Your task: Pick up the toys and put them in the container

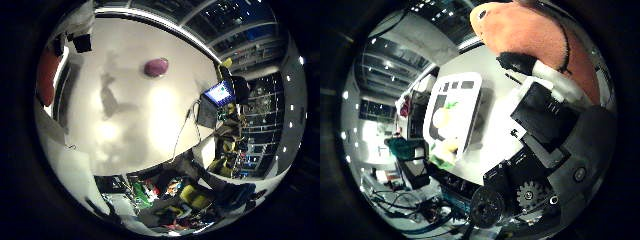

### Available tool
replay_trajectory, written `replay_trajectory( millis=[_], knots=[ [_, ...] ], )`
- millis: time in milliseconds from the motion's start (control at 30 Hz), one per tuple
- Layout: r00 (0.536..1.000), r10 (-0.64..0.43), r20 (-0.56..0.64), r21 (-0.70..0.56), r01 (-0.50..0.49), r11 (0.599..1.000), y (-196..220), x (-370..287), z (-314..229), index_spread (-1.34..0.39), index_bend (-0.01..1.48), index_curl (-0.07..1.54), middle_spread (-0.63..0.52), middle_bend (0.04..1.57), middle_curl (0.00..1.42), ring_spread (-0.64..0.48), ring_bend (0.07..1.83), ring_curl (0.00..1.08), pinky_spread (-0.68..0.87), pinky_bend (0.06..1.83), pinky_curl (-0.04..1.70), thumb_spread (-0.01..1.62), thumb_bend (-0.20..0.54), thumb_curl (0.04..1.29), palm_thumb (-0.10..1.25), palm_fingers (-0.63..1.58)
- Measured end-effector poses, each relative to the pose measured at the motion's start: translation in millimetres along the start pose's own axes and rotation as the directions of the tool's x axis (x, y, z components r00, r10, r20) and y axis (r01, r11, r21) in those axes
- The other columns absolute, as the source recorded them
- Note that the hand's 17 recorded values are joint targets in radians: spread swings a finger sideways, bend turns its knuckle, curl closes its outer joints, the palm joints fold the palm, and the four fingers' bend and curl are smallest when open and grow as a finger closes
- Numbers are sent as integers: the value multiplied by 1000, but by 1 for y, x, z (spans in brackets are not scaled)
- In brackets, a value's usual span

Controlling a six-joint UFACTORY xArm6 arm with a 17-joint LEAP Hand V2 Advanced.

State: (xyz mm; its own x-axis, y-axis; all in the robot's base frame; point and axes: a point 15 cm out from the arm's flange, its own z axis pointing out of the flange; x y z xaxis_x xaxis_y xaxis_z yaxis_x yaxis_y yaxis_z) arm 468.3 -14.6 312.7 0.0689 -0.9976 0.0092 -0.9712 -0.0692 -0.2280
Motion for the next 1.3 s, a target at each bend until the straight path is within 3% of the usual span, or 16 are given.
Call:
replay_trajectory(
  millis=[300, 567, 633, 667, 700, 733, 767, 800, 867, 967, 1067, 1300],
  knots=[
    [985, -137, 105, -103, 147, 984, 32, -134, 53, -440, 526, 735, -229, 1010, 692, -274, 1154, 621, -381, 1120, 688, 928, -24, 507, 975, 1092],
    [970, -209, 121, -63, 218, 974, 9, -183, 115, -454, 611, 795, -255, 997, 742, -266, 1177, 634, -371, 1126, 710, 1060, -20, 483, 931, 1037],
    [965, -232, 125, -49, 239, 970, 2, -197, 121, -450, 504, 790, -259, 996, 748, -280, 1181, 637, -411, 1103, 712, 1084, -31, 467, 881, 926],
    [963, -237, 126, -45, 245, 969, -5, -201, 122, -464, 351, 747, -256, 950, 731, -299, 1190, 633, -452, 1081, 700, 1094, -37, 456, 840, 742],
    [962, -240, 127, -46, 247, 968, -10, -203, 123, -471, 303, 735, -255, 923, 720, -307, 1182, 629, -466, 1071, 698, 1104, -32, 448, 829, 653],
    [961, -245, 128, -59, 254, 966, -11, -204, 125, -486, 336, 734, -244, 799, 688, -286, 1078, 614, -377, 985, 707, 1091, -47, 430, 788, 265],
    [959, -251, 129, -76, 262, 962, -9, -203, 126, -524, 397, 694, -170, 599, 596, -159, 859, 556, -153, 945, 703, 1069, -44, 414, 742, -19],
    [955, -266, 131, -94, 279, 956, -5, -202, 127, -541, 383, 644, -127, 499, 542, -71, 718, 480, -42, 919, 654, 1061, -40, 407, 733, -117],
    [938, -316, 141, -125, 334, 934, 3, -200, 128, -545, 319, 546, -32, 316, 446, 86, 519, 353, 230, 834, 552, 1044, -27, 396, 725, -125],
    [924, -352, 149, -140, 372, 918, 7, -195, 125, -535, 207, 466, 40, 195, 387, 187, 425, 303, 416, 761, 479, 1033, -24, 384, 728, -81],
    [931, -336, 143, -137, 355, 925, 1, -175, 122, -527, 169, 406, 75, 163, 345, 228, 375, 280, 499, 705, 425, 1029, -24, 375, 730, -51],
    [946, -305, 112, -115, 317, 941, -11, -97, 91, -496, 174, 340, 96, 175, 296, 241, 324, 261, 511, 613, 352, 1020, -27, 364, 713, -14]
  ],
)
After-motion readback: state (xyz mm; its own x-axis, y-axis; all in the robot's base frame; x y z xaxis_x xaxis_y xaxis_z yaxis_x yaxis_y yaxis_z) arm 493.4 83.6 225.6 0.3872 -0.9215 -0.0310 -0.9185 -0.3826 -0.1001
